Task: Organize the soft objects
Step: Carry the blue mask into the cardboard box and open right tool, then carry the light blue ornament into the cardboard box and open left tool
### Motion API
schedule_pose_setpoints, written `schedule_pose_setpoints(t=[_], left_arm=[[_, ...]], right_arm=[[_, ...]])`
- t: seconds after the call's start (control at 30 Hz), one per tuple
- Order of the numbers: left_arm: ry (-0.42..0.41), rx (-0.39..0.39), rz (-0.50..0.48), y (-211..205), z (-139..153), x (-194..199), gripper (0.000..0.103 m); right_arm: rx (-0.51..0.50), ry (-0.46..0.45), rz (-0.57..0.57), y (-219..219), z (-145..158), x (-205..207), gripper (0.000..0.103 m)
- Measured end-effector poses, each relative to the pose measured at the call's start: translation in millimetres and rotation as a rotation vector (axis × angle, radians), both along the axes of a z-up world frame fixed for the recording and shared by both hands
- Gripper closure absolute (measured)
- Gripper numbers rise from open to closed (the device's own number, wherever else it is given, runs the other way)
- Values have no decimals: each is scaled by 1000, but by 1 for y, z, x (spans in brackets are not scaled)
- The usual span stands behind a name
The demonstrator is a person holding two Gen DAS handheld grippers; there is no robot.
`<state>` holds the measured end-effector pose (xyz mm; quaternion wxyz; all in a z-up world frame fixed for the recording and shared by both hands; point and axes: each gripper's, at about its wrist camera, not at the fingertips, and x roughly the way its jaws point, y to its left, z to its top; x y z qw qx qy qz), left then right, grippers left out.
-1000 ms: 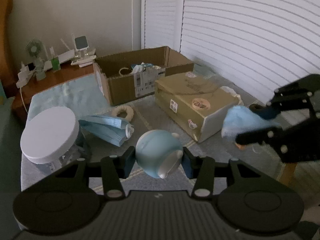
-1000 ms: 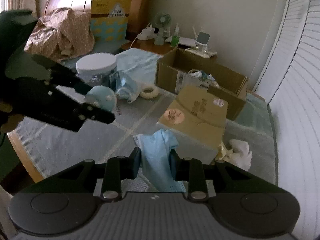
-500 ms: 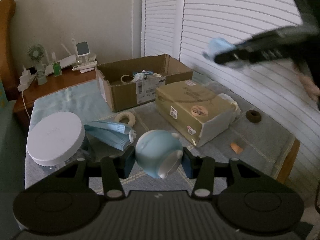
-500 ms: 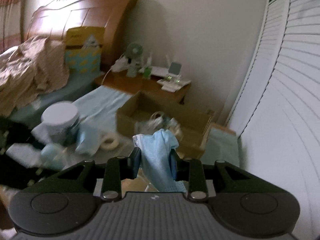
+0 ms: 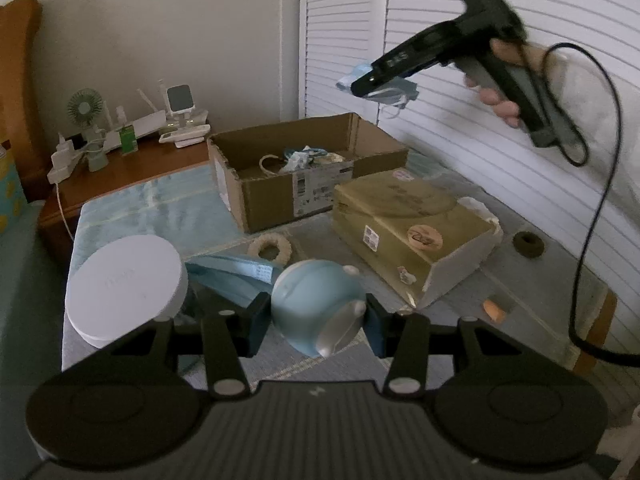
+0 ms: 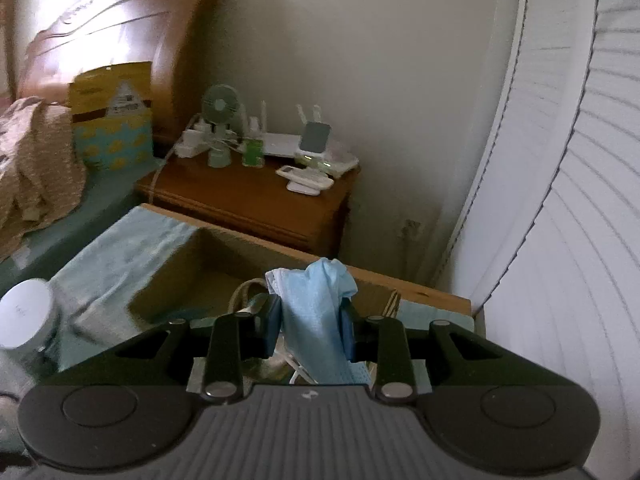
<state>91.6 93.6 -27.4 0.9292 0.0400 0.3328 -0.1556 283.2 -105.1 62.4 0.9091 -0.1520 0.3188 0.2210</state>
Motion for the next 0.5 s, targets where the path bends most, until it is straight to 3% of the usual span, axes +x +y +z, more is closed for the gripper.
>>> schedule_pose_setpoints(t=[0.13, 0.2, 0.27, 0.33, 0.5], left_arm=[[13, -5, 10, 0, -2, 6, 55], [17, -4, 11, 0, -3, 8, 55], [21, -1, 11, -1, -3, 9, 55], [25, -1, 8, -1, -3, 10, 55], [28, -1, -3, -2, 1, 13, 55]], right_arm=[[17, 22, -25, 2, -11, 24, 59], [18, 29, -32, 1, -16, 29, 47], [18, 26, -57, -1, -20, 29, 19], [41, 14, -63, -6, -20, 24, 10], [55, 21, -78, -14, -18, 5, 0]])
